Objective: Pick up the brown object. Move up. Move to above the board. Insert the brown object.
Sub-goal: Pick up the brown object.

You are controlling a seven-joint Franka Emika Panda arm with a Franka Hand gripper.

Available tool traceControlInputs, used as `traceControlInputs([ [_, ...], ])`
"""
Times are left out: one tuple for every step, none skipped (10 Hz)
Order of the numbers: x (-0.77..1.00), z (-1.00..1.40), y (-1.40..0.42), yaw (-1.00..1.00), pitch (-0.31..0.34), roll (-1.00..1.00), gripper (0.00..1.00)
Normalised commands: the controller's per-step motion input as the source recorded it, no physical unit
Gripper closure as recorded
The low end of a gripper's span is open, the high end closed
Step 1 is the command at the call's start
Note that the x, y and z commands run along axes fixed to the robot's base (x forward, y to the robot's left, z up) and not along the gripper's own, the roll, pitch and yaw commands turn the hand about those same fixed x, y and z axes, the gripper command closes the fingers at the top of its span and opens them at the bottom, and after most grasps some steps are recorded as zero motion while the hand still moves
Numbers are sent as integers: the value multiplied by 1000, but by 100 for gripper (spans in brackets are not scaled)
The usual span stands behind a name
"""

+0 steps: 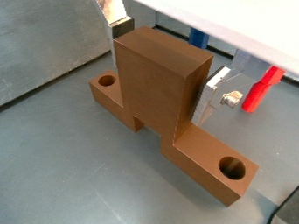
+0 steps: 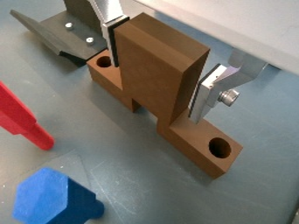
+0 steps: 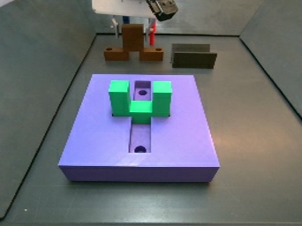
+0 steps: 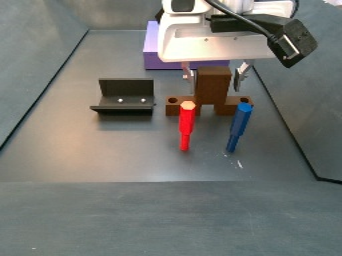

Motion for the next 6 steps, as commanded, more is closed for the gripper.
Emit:
traceControlInputs([
  [3, -14, -66, -23, 0, 0, 0],
  [0, 0, -69, -91, 0, 0, 0],
  [0, 34, 0, -103, 0, -6, 0],
  [0, 57, 0, -89, 0, -34, 0],
  [0, 0, 37, -74, 0, -74, 0],
  [0, 29, 3, -77, 0, -66, 0],
])
